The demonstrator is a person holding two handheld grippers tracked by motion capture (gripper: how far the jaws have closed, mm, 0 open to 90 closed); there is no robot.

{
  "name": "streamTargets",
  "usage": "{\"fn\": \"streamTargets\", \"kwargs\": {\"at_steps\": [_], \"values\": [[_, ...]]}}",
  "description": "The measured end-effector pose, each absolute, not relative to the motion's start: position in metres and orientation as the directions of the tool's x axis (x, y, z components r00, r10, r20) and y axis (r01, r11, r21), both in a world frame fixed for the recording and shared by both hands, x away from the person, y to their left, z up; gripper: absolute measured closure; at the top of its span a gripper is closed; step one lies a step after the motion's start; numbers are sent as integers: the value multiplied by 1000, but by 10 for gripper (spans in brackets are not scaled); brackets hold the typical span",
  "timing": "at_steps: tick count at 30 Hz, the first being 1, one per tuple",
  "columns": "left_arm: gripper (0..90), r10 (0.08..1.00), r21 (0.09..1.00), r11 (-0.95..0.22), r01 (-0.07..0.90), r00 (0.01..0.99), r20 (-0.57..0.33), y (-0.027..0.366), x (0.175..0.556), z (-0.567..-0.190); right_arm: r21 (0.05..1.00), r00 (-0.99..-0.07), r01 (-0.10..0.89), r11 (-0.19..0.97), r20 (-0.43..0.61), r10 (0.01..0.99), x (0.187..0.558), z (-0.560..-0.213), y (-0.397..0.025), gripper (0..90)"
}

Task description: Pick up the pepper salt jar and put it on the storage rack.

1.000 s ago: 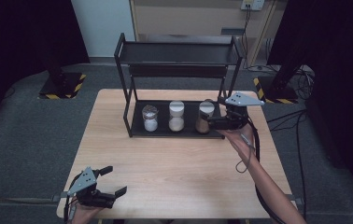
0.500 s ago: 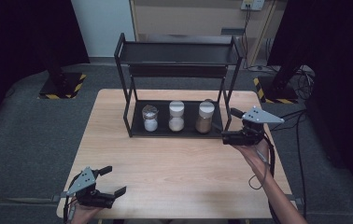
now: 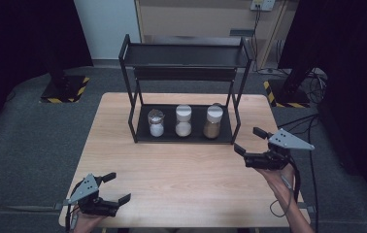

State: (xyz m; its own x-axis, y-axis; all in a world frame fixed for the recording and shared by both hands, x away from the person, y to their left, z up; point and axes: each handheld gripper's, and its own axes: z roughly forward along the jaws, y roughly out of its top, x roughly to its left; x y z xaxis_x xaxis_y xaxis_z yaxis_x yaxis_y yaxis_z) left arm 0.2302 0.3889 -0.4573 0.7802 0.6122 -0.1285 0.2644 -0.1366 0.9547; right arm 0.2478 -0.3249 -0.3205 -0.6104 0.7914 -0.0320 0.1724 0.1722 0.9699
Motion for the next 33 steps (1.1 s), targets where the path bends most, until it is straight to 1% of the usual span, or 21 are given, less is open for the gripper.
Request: {"fn": "streamTargets", "kwargs": {"at_steps": [13,18,22,33], "values": [[16,615,955,-133,263,778,-128,389,230,-457,968,-578,189,166,-26,815,208,-346,-344,95],[16,615,955,-134,264,778,-129,389,230,-457,968,-571,201,148,-7,821,196,-357,-351,94],[16,615,955,-133,264,778,-129,389,230,-458,968,-568,214,134,12,823,189,-369,-355,93],[16,616,955,-128,267,777,-134,390,230,-458,961,-553,240,136,21,833,178,-389,-359,93]]}}
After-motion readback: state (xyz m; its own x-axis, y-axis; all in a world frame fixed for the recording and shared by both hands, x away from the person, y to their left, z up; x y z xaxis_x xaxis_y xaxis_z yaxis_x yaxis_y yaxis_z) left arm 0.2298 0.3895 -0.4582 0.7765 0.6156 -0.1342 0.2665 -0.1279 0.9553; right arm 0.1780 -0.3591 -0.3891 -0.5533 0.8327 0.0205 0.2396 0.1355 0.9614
